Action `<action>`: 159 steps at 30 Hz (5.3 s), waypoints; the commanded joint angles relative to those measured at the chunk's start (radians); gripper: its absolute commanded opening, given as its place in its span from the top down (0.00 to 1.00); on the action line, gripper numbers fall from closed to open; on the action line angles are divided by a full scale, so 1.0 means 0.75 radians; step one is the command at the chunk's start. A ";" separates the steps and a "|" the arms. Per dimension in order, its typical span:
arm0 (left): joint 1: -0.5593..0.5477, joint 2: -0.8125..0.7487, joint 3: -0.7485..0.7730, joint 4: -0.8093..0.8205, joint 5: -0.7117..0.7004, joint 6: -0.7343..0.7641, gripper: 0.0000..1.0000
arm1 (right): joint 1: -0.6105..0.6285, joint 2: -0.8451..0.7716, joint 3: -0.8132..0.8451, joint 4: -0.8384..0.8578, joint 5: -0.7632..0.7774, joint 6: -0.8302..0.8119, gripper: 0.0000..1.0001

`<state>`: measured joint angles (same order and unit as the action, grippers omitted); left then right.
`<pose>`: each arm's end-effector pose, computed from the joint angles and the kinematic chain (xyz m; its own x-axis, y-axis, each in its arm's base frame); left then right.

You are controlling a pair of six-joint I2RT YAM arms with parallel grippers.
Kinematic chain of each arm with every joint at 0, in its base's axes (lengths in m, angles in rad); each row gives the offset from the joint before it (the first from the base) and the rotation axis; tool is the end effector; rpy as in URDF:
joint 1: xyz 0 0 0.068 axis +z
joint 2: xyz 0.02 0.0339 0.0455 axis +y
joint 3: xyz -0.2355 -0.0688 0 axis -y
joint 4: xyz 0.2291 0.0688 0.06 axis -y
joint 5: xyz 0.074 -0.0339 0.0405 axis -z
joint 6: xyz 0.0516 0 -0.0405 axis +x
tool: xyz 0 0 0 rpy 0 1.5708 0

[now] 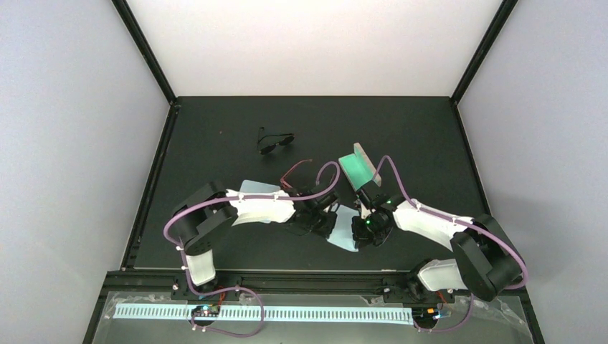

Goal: Organize the sunglasses
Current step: Fold the glasses cleaning cloth at the center of the board.

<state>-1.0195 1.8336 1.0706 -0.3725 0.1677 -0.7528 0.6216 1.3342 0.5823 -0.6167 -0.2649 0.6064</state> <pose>0.1712 -0.2949 0.1127 -0.9460 0.2516 -0.2043 0.3151 0.8612 -0.3987 0.1531 0.1263 0.1085 -0.9991 -0.0391 -0.0188 -0.0431 0.9447 0.3252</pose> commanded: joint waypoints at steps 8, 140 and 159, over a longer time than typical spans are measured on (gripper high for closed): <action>-0.015 -0.167 -0.162 -0.099 -0.106 -0.038 0.98 | 0.065 0.136 0.028 0.045 -0.008 -0.053 0.99; 0.181 -0.536 0.065 -0.498 -0.227 -0.080 0.98 | 0.220 0.229 0.752 -0.423 0.291 0.070 0.99; 0.202 -0.729 -0.319 -0.375 -0.052 -0.154 0.98 | 0.294 0.340 0.582 -0.216 -0.118 0.042 0.99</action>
<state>-0.8635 1.3231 0.8726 -0.6792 0.0742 -0.8345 0.8131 1.5700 1.0340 -0.8001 -0.2913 0.6315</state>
